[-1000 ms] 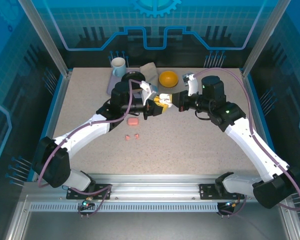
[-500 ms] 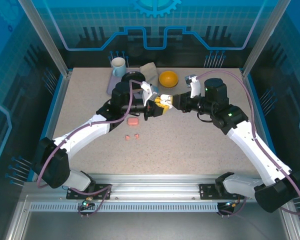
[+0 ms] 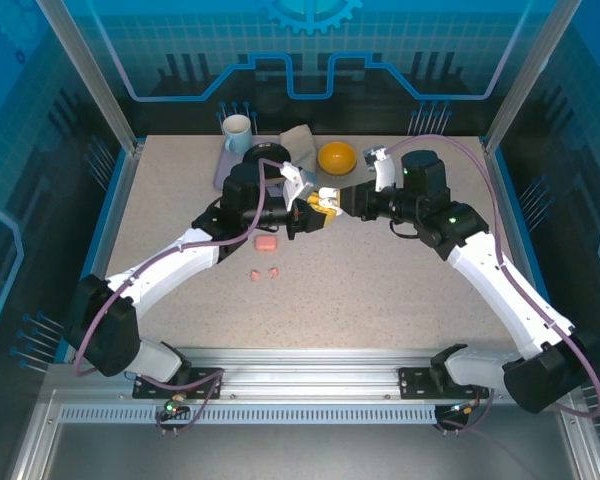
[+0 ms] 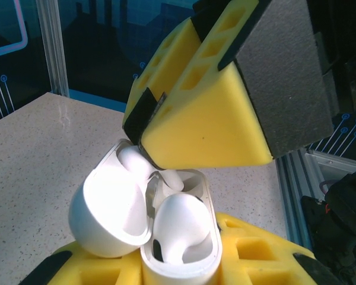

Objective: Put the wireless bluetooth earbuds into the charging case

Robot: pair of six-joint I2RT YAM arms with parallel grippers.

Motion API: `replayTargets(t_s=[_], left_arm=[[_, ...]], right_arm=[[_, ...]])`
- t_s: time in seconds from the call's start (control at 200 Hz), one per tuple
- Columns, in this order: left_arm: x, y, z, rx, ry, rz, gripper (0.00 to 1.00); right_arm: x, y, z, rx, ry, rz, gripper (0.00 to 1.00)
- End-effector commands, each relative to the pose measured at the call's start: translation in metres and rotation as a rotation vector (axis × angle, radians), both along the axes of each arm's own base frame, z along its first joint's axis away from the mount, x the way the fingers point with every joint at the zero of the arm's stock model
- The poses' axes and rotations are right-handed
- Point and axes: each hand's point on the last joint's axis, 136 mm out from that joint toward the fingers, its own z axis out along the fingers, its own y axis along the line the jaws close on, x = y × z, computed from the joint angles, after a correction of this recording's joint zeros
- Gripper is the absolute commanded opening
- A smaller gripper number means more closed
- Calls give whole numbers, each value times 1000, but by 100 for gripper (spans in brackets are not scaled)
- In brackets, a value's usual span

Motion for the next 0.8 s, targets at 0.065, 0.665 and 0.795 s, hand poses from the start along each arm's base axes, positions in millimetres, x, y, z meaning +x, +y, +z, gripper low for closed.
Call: replayTargets(t_s=[0.065, 0.665, 0.795], left_arm=[[-29, -7, 74, -118, -222, -128, 0], [-31, -6, 74, -119, -226, -129, 0], [-31, -6, 74, -119, -226, -130, 0]], right_arm=[[-4, -1, -17, -56, 29, 18, 32], [-5, -1, -25, -154, 0, 26, 35], [-9, 1, -29, -209, -22, 43, 33]])
